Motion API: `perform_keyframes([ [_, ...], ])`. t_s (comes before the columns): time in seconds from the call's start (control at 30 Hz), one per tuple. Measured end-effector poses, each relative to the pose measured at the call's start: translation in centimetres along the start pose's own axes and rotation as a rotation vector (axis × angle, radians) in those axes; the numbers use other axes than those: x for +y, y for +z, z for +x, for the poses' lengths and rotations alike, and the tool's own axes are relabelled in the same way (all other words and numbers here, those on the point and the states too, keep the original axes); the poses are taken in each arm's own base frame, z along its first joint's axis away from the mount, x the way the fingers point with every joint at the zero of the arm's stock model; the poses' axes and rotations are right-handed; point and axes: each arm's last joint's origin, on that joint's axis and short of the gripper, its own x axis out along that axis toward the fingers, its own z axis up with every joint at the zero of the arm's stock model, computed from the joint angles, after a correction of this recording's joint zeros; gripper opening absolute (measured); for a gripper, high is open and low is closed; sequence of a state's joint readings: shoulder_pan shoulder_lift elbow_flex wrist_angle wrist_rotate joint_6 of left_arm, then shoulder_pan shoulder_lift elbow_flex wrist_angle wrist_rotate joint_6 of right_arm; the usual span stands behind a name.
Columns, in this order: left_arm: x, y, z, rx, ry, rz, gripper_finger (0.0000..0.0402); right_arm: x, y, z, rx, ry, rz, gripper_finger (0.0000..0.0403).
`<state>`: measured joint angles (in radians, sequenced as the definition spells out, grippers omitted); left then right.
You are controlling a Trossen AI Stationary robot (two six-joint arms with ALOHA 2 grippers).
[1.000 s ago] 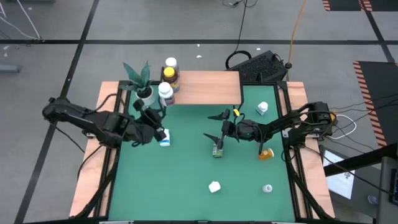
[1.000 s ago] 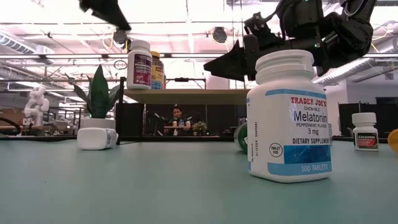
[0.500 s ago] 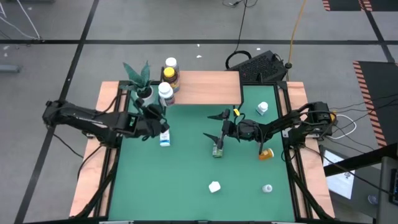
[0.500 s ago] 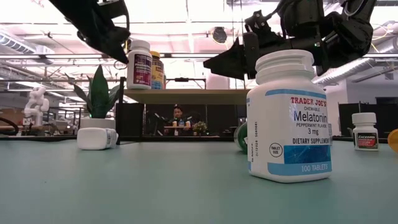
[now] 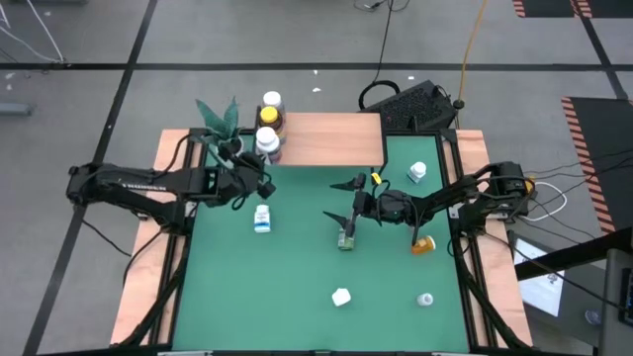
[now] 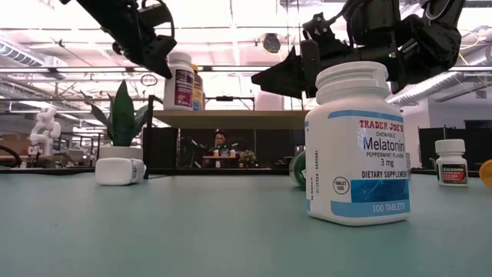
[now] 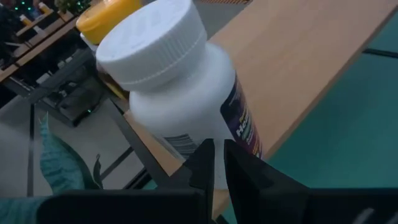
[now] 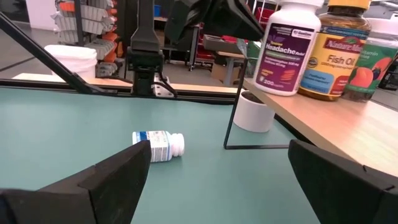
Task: Pick and place medicine bottles onto shelf by color
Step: Put the violet pill bottle on the shelf, then put the light green pill bottle on the shelf
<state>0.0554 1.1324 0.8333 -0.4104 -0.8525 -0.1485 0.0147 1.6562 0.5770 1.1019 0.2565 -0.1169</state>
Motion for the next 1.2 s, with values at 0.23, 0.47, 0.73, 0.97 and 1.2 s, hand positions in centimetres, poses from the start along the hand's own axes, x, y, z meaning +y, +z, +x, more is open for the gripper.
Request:
perform_keyframes([
  [0.23,0.7,0.0,0.7,0.019,0.03,-0.007,0.0037,0.0,0.0,0.0,0.003,0.0,-0.002,0.0375],
  [0.47,1.0,0.0,1.0,0.029,0.037,-0.014,0.0037,0.0,0.0,0.0,0.006,0.001,-0.004,0.0375],
  [0.73,0.6,-0.1,0.6,0.024,0.016,0.008,0.0037,0.0,-0.1,0.0,0.014,0.002,-0.007,0.0375],
  [0.97,0.1,-0.1,0.0,0.007,0.005,0.01,0.0037,0.0,-0.2,0.0,0.016,0.002,-0.008,0.0375],
  [1.2,-0.5,-0.4,-2.3,-0.023,-0.077,0.004,0.0038,0.0,-0.2,0.0,0.019,0.002,0.002,0.0375],
])
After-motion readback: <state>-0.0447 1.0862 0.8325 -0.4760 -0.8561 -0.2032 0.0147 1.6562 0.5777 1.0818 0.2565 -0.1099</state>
